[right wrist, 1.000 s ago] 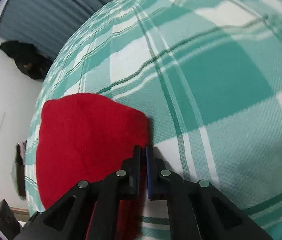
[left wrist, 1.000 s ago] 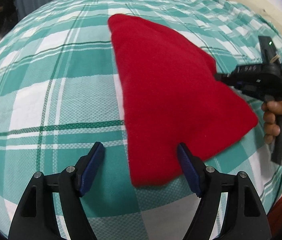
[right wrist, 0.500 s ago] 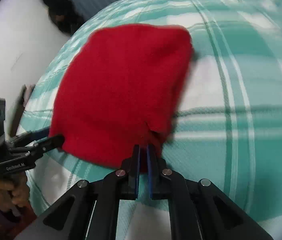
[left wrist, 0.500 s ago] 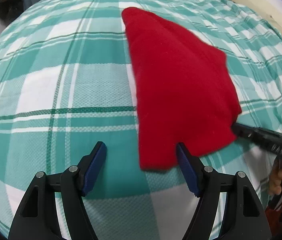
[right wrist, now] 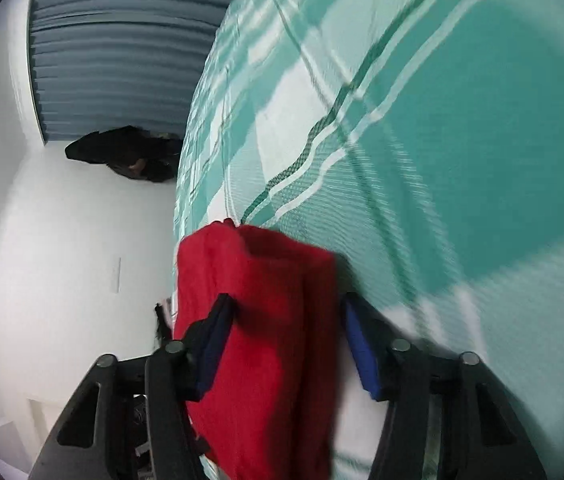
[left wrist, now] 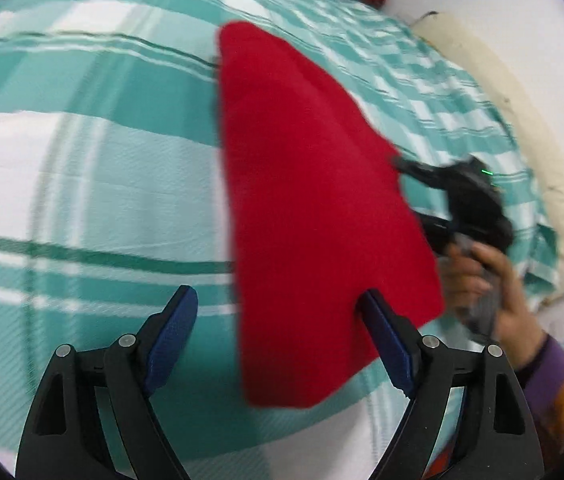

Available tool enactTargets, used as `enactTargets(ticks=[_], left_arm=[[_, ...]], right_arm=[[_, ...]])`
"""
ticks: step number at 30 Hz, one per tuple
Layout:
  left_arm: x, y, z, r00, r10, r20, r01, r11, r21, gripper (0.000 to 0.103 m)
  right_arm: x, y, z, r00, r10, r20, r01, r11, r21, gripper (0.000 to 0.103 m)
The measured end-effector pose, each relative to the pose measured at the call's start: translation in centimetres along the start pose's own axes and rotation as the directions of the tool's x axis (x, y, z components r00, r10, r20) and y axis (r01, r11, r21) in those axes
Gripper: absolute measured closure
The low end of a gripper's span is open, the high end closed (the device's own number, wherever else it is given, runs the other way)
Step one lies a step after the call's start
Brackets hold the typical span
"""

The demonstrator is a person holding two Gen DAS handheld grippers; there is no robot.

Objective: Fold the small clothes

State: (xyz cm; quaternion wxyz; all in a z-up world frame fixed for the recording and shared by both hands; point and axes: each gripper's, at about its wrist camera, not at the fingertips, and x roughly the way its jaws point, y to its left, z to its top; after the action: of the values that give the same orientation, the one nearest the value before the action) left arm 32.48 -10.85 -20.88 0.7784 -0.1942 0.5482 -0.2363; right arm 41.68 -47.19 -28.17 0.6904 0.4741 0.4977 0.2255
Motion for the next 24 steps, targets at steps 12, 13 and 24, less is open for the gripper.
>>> enactTargets(ticks=[12,13,24], left_arm=[[-4.2,-2.6,1.4,0.998,0.004,0.066,-0.008,0.998,0.064,0.087],[-5.1,-2.6,1.5,0.997,0.002,0.079,-0.008,0.998,0.068,0.087],[-10.7,-1.8,2.1,0.984,0.110,0.140,-0.118,0.992,0.047,0.044]], right_arm=[[-2.2,9.3,-1.2,0.996,-0.029,0.081,0.051,0.959,-0.280,0.092],[-2.6,11.3,-1.5,0.996,-0.021,0.089,0.048,0.946,-0.322,0.092],[-1.5,18.5,-1.8,0.992,-0.002,0.128,0.054,0.911,-0.409,0.078]])
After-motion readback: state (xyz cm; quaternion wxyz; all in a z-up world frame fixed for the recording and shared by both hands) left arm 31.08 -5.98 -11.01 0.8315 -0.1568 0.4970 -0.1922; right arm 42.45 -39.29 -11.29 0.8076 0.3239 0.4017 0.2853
